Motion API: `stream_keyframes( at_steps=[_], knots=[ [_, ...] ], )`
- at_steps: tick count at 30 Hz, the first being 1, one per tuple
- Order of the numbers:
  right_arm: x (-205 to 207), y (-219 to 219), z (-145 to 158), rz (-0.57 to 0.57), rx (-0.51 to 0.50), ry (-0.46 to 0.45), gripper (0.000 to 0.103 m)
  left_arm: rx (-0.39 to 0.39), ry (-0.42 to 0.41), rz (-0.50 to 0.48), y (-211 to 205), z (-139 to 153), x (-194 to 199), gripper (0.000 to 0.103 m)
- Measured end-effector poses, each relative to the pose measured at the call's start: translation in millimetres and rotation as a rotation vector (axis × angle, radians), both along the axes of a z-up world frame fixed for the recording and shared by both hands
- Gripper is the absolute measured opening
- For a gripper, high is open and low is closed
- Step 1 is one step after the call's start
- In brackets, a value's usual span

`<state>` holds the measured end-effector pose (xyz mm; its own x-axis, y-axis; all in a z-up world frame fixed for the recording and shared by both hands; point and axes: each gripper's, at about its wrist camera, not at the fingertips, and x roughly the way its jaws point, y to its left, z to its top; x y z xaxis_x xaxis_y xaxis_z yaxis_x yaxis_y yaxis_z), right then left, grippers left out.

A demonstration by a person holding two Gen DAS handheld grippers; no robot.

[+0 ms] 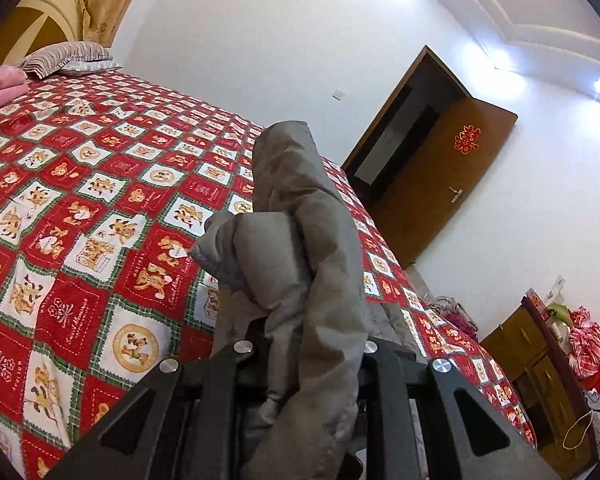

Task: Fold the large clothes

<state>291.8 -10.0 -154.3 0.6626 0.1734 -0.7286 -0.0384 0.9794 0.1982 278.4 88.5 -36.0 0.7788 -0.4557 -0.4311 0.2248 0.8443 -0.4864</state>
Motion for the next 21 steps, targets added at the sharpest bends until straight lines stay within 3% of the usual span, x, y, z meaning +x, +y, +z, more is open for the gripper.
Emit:
stream_keyframes(
  at_steps=[8,14,21],
  knots=[
    [4.9,-4.1,5.1,0.043,0.036,0.043,0.011,0.096,-0.018,-0.014,-28.7,9.8,-5.5,0.018],
    [4.3,-47.5,19.0,0.090,0.227,0.111,0.010,0.187,-0.047,-0.026,-61.4,14.2,-7.1,0.018],
    [-23.5,-86.6,46.2,0.093,0.279,0.038,0.012,0.283,-0.067,-0.061,-100.7,16.9,-11.6,0.018]
  ],
)
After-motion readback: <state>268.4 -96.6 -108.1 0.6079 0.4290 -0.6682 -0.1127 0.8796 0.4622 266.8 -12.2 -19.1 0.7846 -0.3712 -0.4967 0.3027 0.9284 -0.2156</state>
